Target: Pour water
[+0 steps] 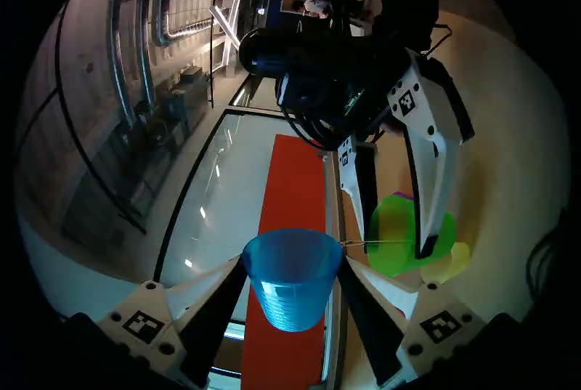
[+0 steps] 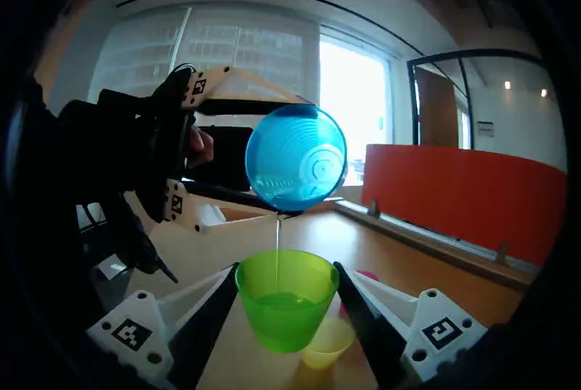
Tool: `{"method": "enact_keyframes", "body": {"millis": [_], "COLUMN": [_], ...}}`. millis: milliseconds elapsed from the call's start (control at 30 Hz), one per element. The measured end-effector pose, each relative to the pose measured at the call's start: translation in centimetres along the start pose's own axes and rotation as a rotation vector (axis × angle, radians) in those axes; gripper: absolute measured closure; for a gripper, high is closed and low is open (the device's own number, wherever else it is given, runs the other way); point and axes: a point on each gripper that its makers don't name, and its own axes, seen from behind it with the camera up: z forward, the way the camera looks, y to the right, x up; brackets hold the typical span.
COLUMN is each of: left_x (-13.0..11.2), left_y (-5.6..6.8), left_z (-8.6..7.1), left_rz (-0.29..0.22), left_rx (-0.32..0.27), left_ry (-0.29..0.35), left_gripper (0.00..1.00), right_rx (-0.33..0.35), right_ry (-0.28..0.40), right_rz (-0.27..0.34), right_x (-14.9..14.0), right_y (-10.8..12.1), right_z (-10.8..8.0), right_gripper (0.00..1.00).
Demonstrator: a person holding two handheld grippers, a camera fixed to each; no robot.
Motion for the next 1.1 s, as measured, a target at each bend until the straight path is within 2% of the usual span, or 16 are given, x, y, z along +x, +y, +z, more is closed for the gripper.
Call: {"method": "enact_keyframes", "body": {"millis": [1100], "left_x": [0.33], "left_y": [-0.15], "left_z": [0.00], "left_rz": [0.032], "left_rx": [0.004], "left_ry": [0.000], "left_gripper": [0.14], "right_rx": [-0.003], "right_ry": [0.003], "right_rz": [-0.011], "right_x": [0.42], "right_y": [0.20], "right_z": [-0.19], "right_gripper": [0.05]}}
